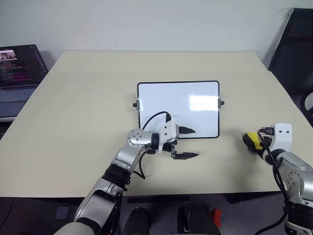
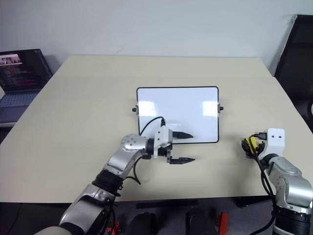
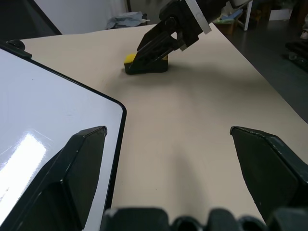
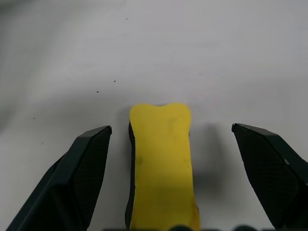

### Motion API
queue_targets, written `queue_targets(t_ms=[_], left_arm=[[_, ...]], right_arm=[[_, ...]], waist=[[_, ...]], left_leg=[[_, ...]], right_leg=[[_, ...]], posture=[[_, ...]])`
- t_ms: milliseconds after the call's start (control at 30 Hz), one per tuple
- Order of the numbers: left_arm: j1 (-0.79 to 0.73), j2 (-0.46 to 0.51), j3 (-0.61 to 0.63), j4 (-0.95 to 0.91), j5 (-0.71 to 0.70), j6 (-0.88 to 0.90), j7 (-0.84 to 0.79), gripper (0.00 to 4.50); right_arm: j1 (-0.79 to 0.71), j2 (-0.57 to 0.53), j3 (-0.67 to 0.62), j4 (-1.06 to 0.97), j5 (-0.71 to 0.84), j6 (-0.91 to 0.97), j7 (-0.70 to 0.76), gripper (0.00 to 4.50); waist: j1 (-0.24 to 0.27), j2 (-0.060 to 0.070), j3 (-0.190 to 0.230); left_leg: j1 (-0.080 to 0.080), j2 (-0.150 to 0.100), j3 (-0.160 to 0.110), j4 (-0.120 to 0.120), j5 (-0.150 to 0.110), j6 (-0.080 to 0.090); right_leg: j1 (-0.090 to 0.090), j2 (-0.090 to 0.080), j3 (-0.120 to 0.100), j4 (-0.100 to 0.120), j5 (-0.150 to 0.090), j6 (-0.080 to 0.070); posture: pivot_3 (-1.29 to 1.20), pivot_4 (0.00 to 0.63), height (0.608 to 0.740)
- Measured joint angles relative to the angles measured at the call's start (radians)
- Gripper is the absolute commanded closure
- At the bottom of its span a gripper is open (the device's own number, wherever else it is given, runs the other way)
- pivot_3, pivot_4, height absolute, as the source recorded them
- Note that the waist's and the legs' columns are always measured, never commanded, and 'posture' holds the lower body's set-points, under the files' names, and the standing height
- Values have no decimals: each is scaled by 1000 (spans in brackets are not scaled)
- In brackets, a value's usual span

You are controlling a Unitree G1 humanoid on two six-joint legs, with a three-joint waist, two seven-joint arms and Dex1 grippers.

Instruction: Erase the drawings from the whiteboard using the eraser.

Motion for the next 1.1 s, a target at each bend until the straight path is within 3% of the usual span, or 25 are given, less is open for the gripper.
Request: queue_targets(t_ms=[267,433,600,733,900,1100], left_arm=[[28,44,37,-65,32,29,108,0],[137,25,142,-188,72,111,368,0],[273,-54,232,-347,132,221,669,0],[439,-94,292,-474,201,274,870,0],[626,-131,285,-550,243,281,977,0],[655,-130,272,-570,258,280,1007,0]], right_arm=[[19,37,-130,-169,50,-12,-65,29],[165,118,-155,-313,77,-109,-65,29],[299,318,-178,-353,128,-315,-61,29],[469,349,-106,-371,64,-522,0,29],[585,367,-76,-329,37,-691,45,29],[621,361,-75,-303,42,-756,46,29]], waist=[[-1,0,0],[4,0,0],[3,2,-1],[0,3,-2],[2,3,-2],[10,3,-3]], left_leg=[[0,1,-1,0,0,0],[0,3,-3,0,0,0],[2,4,-3,1,0,0],[3,5,-3,0,0,0],[5,6,-3,1,0,0],[5,5,-3,2,0,0]], right_leg=[[0,0,1,0,0,0],[1,0,1,0,0,0],[2,-1,1,1,0,0],[3,-2,2,1,0,0],[4,-4,2,2,-4,-7],[4,-4,3,1,-5,-8]], posture=[[0,150,740],[0,150,740],[0,150,740],[0,150,740],[0,150,740],[0,150,740]])
